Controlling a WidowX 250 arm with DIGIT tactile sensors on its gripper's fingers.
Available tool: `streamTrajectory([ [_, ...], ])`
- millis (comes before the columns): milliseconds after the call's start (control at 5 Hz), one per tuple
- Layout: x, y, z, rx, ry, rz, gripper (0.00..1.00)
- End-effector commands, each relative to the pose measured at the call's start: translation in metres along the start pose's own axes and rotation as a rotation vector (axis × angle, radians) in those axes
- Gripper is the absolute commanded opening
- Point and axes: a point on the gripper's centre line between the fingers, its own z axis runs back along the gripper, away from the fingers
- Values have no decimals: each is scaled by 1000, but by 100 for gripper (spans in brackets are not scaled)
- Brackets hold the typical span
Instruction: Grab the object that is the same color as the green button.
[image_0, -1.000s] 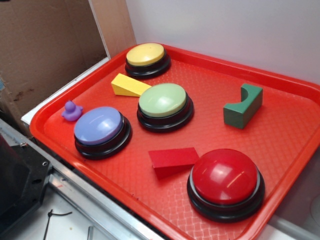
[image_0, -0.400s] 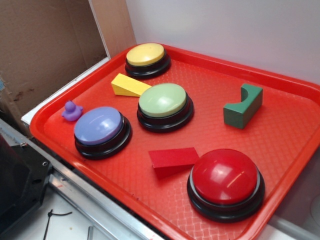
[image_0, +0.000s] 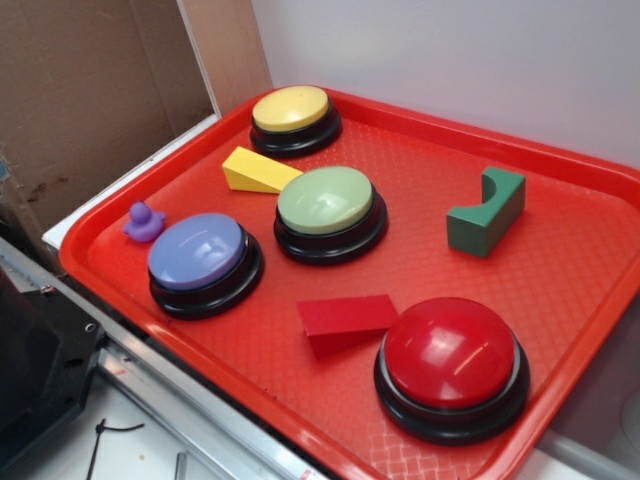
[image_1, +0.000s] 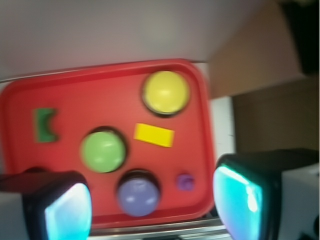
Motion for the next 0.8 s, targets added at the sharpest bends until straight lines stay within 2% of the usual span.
streamTrajectory([
  [0, -12, -102, 10, -33, -55, -178, 100],
  [200, -24, -147, -1, -34, -32, -230, 100],
  [600, -24, -147, -1, -34, -32, -230, 100],
])
